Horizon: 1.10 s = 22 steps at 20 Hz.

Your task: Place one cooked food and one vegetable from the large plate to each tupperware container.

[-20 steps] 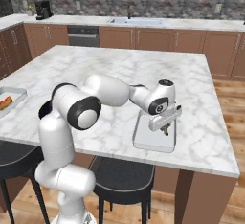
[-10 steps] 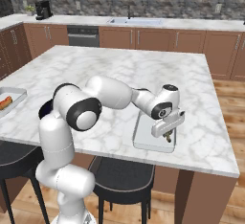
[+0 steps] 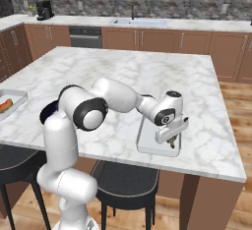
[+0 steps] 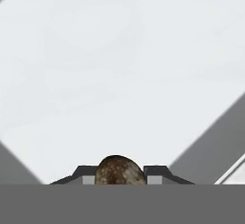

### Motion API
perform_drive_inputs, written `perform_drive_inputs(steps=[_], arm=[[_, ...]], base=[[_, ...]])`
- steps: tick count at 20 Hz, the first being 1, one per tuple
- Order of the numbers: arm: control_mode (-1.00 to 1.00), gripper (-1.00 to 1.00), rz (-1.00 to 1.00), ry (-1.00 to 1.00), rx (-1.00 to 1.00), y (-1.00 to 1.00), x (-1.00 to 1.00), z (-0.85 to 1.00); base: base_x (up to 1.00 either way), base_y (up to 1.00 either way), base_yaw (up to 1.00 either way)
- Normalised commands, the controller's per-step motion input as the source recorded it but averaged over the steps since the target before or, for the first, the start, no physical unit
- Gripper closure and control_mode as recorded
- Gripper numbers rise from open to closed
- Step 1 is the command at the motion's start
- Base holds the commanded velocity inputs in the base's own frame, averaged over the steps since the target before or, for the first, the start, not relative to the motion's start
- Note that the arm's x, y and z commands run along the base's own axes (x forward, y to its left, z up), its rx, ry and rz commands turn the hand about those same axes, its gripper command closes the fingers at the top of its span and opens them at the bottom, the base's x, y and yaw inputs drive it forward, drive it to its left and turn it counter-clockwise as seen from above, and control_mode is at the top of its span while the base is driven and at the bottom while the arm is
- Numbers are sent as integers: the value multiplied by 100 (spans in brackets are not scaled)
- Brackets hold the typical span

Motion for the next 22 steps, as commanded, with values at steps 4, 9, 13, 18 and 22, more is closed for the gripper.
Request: perform_drive_inputs(steps=[4, 9, 13, 18, 22], arm=[[-100, -100, 1, 1, 0, 8, 0, -8], [-100, -100, 1, 1, 0, 0, 5, -1], [-100, -100, 0, 1, 0, 0, 22, 0], [-100, -100, -3, 1, 0, 26, -5, 31], [-100, -100, -23, 2, 2, 44, -5, 99]], base=[[0, 0, 0], [0, 0, 0], [0, 0, 0], [0, 0, 0], [0, 0, 0]])
